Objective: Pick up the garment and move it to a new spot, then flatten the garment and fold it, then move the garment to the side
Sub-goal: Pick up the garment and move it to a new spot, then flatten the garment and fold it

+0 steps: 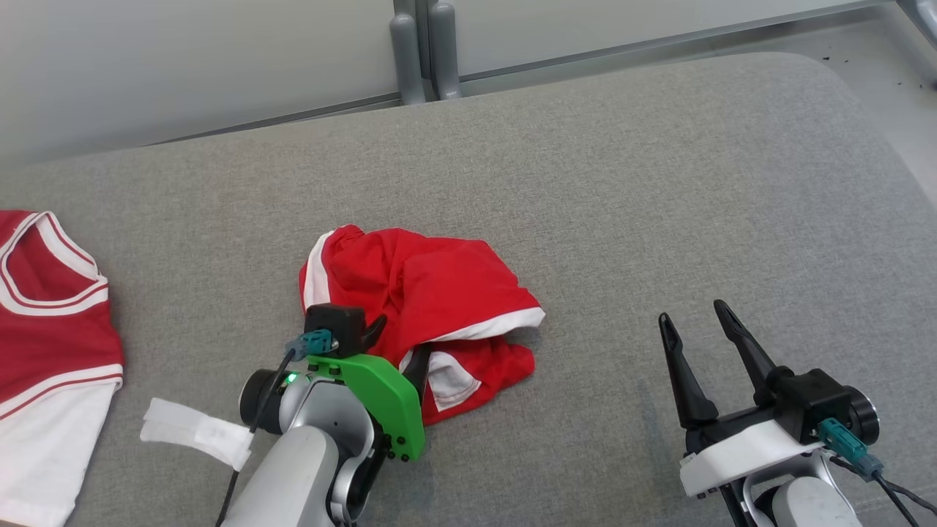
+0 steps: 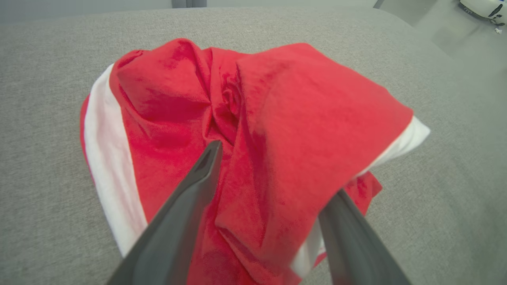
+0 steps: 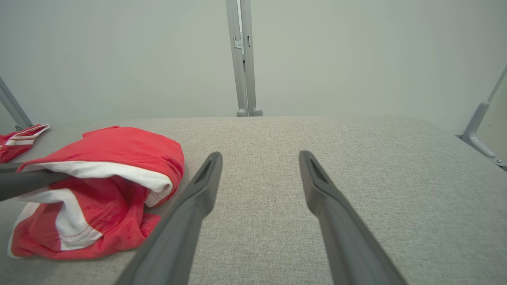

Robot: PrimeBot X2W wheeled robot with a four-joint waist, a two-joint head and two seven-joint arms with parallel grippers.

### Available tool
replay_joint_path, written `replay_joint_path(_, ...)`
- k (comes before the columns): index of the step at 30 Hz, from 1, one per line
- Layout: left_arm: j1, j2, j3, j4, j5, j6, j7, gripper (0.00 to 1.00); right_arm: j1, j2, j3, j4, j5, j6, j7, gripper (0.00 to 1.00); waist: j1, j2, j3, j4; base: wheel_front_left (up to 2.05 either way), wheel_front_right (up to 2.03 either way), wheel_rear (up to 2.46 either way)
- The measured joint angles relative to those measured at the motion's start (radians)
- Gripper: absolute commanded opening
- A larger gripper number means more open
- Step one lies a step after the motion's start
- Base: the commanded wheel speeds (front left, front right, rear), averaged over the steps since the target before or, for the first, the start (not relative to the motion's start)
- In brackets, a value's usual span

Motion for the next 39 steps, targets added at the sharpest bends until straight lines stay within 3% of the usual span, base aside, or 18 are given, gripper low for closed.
replay_joint_path(5, 0.067, -0.005, 0.022, -0.092, -0.055, 0.023, 0.005, 1.00, 0.009, 0.000, -0.006, -0.002, 0.000, 0.000, 0.000, 1.00, 0.0000, 0.0000, -0.012, 0.014, 0.00, 0.00, 0.00)
replay_joint_path(11, 0.225, 0.006, 0.065, -0.288, -0.115, 0.081, 0.023, 1.00, 0.019, 0.000, -0.016, -0.009, -0.001, 0.000, 0.000, 1.00, 0.0000, 0.0000, -0.022, 0.031, 0.00, 0.00, 0.00)
replay_joint_path(18, 0.344, 0.032, 0.146, -0.400, -0.118, 0.150, -0.074, 1.00, 0.022, 0.001, -0.019, -0.014, -0.001, 0.000, 0.000, 1.00, 0.0000, 0.0000, -0.016, 0.062, 0.00, 0.00, 0.00)
replay_joint_path(25, 0.364, 0.011, 0.136, -0.379, -0.153, 0.138, -0.121, 1.00, 0.021, -0.013, -0.012, -0.012, -0.002, 0.000, 0.000, 1.00, 0.0000, 0.0000, -0.021, 0.078, 0.00, 0.00, 0.00)
replay_joint_path(33, 0.369, -0.013, 0.013, -0.341, -0.208, 0.109, -0.017, 1.00, 0.013, -0.015, 0.004, -0.011, -0.002, 0.000, 0.000, 1.00, 0.0000, 0.0000, -0.017, 0.061, 0.00, 0.00, 0.00)
replay_joint_path(39, 0.323, -0.021, -0.026, -0.282, -0.240, 0.102, 0.010, 1.00, 0.007, -0.010, 0.010, -0.012, -0.001, 0.000, 0.000, 1.00, 0.0000, 0.0000, 0.000, 0.033, 0.00, 0.00, 0.00)
